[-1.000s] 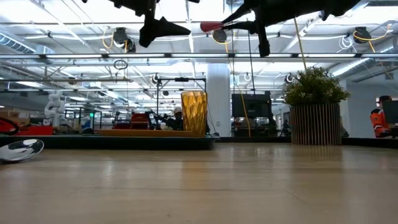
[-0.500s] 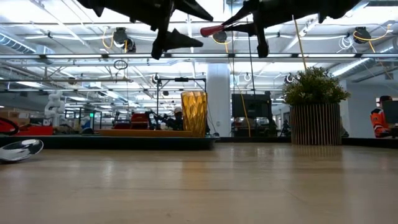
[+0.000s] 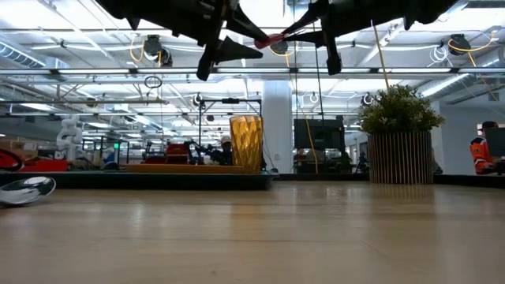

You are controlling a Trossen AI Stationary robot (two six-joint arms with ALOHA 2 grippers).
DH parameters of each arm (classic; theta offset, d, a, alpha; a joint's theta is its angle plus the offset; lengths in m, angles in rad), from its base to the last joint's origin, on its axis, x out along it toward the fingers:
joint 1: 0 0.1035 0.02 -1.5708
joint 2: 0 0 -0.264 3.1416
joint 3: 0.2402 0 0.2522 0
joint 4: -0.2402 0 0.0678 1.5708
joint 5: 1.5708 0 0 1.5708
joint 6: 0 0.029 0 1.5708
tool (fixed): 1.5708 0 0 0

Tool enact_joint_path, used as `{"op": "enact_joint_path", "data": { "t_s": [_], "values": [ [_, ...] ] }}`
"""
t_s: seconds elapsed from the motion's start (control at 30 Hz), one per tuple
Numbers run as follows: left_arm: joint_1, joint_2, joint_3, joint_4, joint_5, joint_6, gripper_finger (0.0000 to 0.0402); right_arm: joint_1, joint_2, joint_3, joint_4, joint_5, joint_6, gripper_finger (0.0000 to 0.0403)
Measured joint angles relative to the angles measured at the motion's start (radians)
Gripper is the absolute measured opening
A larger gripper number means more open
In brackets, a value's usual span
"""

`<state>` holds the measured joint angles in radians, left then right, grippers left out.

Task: Pick and place plate/cup/fork/spoon on tray
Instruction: Put the pink fork on the black serving tray to the left of the orange plate

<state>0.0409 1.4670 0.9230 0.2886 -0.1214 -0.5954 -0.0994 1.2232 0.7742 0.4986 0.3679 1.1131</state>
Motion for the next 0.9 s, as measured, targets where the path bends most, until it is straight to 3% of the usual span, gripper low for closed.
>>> {"op": "enact_joint_path", "data": {
  "t_s": [0.4, 0.7, 0.9],
  "values": [
    [0.043, 0.000, 0.000, -0.004, 0.077, -0.013, 0.0037, 0.000, -0.001, 0.000, 0.004, 0.003, 0.001, 0.0015],
    [0.066, 0.000, 0.000, 0.021, 0.101, -0.080, 0.0033, 0.000, 0.000, 0.000, 0.036, 0.000, -0.072, 0.0024],
    [0.096, 0.000, 0.000, 0.187, 0.152, -0.222, 0.0033, -0.001, -0.001, 0.001, 0.160, -0.036, -0.162, 0.0085]
  ]
}}
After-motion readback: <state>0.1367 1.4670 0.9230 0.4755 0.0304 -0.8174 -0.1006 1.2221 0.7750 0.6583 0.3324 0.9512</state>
